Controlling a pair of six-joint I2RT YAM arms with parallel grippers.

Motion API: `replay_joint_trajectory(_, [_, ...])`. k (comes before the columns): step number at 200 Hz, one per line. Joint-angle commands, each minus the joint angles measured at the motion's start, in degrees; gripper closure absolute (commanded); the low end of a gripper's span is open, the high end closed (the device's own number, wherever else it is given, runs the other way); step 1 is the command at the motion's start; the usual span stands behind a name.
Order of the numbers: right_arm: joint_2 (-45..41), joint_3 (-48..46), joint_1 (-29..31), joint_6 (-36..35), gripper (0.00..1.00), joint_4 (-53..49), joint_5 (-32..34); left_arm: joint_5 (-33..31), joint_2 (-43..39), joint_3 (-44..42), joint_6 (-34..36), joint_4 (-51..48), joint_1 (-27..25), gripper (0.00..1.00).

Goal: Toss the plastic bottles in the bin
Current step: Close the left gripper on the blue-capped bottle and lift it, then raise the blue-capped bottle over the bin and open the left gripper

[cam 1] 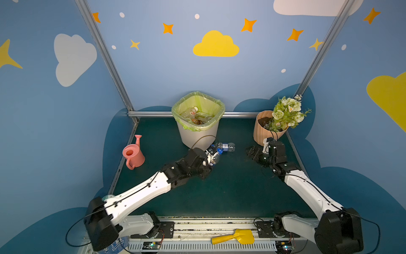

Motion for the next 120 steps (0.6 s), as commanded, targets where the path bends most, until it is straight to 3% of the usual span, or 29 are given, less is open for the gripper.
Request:
replay_joint_trajectory(1, [-0.9, -0.6, -0.2, 0.1, 0.06, 0.5, -0.4, -5.3, -7.5, -1.5, 0.2, 14.8, 0.7, 0.49])
replay_joint_trajectory(37, [-1.1, -1.0, -0.2, 0.4, 0.06, 0.8, -0.7, -2.2, -14.5, 2.5, 11.9, 31.3, 0.6, 0.52])
replay_joint_trajectory(71, [-1.9, -1.4, -0.2, 0.6, 0.06, 0.7, -0.7, 2.3, -13.3, 8.9, 17.4, 39.9, 0.2, 0.53])
replay_joint_trajectory(87, [-2.6, -1.6, -0.3, 0.5, 0.06, 0.3, -0.4, 0.6, -10.3, 11.7, 19.2, 41.9, 0.3, 0.52])
replay_joint_trajectory(103, [-3.4, -1.7, -0.3, 0.2, 0.06, -0.2, 0.1, -4.3, -5.3, 16.1, 15.6, 39.9, 1.8, 0.52])
replay_joint_trajectory(120, [-4.2, -1.9, -0.3, 0.0, 0.06, -0.7, 0.6, -2.1, 1.6, 21.4, 6.9, 35.6, 8.0, 0.51])
